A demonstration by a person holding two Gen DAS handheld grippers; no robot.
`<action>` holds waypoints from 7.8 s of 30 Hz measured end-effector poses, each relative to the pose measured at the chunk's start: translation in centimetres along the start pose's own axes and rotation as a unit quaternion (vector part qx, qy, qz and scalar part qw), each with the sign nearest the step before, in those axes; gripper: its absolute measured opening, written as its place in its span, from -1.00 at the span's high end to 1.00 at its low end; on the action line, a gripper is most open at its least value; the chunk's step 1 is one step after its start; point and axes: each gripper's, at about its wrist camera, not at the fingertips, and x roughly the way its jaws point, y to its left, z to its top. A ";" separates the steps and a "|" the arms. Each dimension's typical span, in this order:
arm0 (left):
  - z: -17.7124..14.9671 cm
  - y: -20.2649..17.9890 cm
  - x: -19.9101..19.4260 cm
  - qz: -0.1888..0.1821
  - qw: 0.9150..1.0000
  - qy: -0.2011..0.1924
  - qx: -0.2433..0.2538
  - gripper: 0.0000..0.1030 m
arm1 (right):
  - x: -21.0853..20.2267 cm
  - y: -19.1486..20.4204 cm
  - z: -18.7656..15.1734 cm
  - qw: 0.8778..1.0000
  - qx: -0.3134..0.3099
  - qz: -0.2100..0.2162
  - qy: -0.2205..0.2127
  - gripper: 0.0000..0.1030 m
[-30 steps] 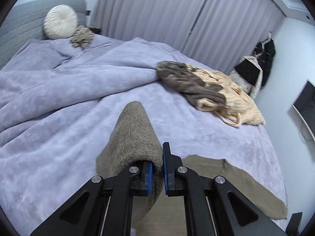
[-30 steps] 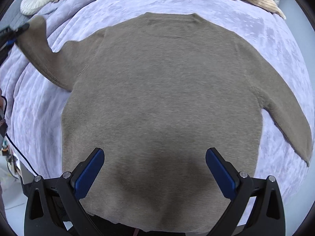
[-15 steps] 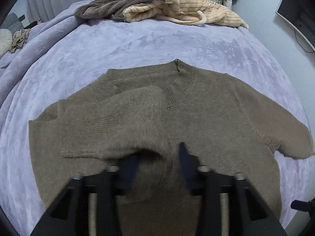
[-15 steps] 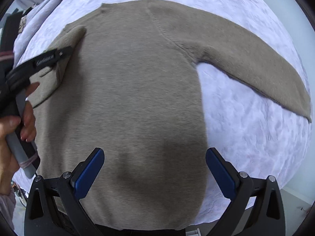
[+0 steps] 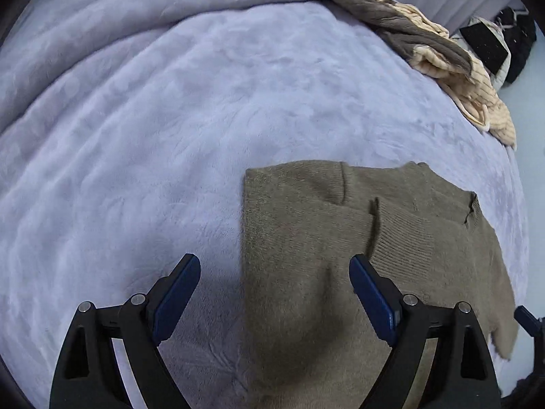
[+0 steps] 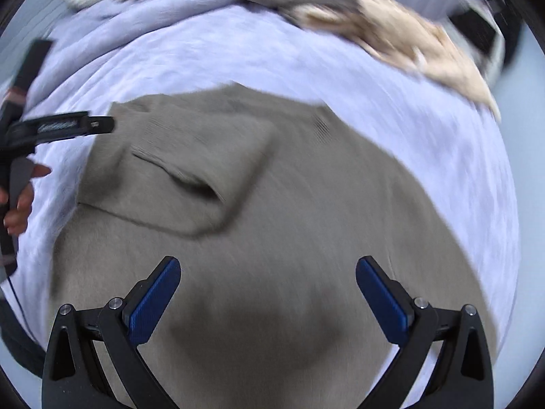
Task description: Fold small clothes
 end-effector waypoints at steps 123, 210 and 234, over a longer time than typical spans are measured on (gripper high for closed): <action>-13.3 -9.0 -8.3 0.101 0.990 0.043 0.091 -0.97 | -4.8 -14.8 -22.4 0.846 0.493 0.200 0.050 -0.18; -13.9 -2.2 -6.5 0.080 0.996 0.039 0.020 -0.97 | 4.9 -10.7 0.8 0.890 0.339 0.301 -0.041 0.89; -7.4 -6.0 -2.2 -0.082 0.994 0.069 -0.035 -0.97 | 3.2 -13.1 -12.7 0.863 0.398 0.309 0.035 0.03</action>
